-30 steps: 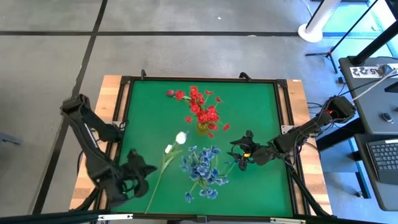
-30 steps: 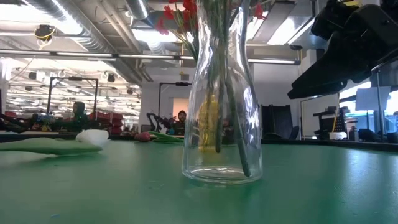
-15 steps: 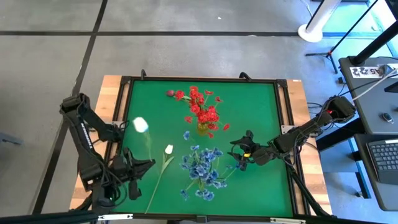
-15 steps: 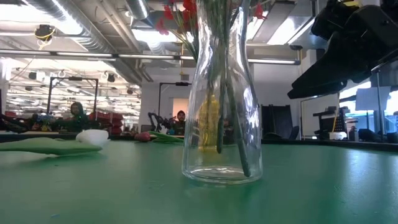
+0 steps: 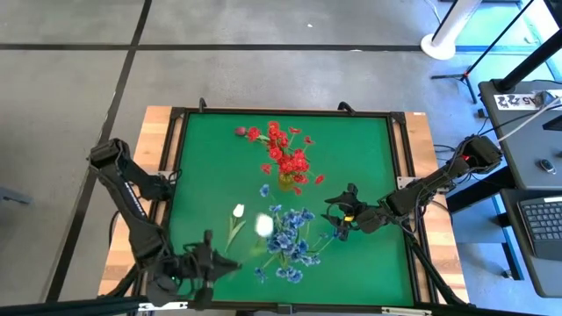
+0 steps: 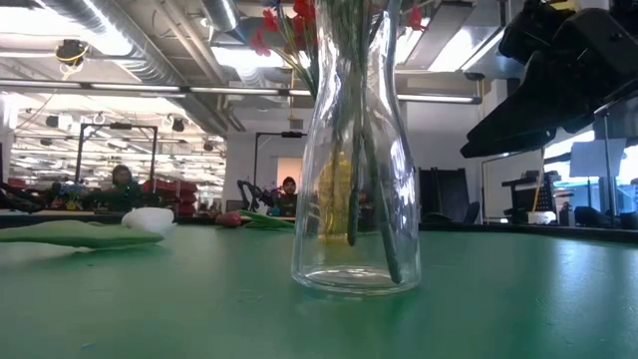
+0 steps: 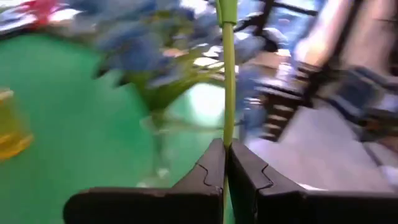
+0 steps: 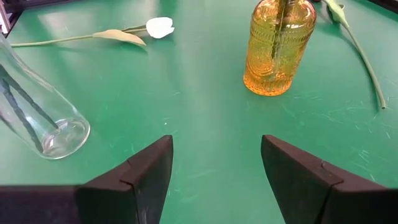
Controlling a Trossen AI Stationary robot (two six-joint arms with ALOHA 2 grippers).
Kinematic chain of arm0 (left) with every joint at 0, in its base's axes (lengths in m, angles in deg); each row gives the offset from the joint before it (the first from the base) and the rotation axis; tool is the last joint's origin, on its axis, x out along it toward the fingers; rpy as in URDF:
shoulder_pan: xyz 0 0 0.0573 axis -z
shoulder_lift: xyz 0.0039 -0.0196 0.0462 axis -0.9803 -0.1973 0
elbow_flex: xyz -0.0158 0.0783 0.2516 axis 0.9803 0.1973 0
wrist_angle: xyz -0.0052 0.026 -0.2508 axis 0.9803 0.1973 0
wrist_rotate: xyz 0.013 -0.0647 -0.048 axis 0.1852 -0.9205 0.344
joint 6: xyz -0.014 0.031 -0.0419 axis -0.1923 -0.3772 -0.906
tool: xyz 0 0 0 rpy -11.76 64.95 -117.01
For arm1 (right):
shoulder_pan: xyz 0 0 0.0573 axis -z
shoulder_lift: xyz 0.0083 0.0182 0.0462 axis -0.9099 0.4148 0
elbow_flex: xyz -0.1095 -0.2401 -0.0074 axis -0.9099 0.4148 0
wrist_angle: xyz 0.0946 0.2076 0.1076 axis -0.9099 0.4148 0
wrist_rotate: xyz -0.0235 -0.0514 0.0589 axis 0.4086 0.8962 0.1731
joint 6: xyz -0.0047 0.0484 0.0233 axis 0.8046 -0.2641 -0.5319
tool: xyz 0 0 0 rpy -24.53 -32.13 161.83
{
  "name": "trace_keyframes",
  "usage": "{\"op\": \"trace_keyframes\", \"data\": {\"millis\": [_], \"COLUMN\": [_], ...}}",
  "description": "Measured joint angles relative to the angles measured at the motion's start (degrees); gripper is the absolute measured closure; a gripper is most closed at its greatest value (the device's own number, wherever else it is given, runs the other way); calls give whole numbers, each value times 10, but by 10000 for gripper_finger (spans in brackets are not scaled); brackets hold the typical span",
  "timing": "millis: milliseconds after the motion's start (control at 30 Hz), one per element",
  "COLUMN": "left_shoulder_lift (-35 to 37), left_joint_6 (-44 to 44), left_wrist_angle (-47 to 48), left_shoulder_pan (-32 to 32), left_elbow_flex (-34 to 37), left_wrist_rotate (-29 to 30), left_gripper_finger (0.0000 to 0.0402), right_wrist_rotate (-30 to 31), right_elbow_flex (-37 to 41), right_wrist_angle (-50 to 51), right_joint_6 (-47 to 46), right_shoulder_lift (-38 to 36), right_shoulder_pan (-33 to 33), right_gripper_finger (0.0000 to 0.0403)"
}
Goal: Sort flowers into vase by color
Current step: Put the bottom white flower into the transparent vase
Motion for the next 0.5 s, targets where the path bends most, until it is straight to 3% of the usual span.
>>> {"op": "trace_keyframes", "data": {"millis": [300,433,500], "left_shoulder_lift": [1,1,-5], "left_joint_6": [410,466,466], "left_wrist_angle": [-339,-352,-359], "left_shoulder_pan": [-9,-32,-54], "left_elbow_flex": [-1,-1,-1], "left_wrist_rotate": [-33,-38,-70], "left_gripper_finger": [401,401,401], "right_wrist_rotate": [-1,-1,-1], "right_elbow_flex": [0,0,0], "right_wrist_angle": [0,0,0], "right_joint_6": [0,0,0], "right_shoulder_lift": [0,0,0], "right_shoulder_pan": [0,0,0], "right_gripper_finger": [160,160,160]}}
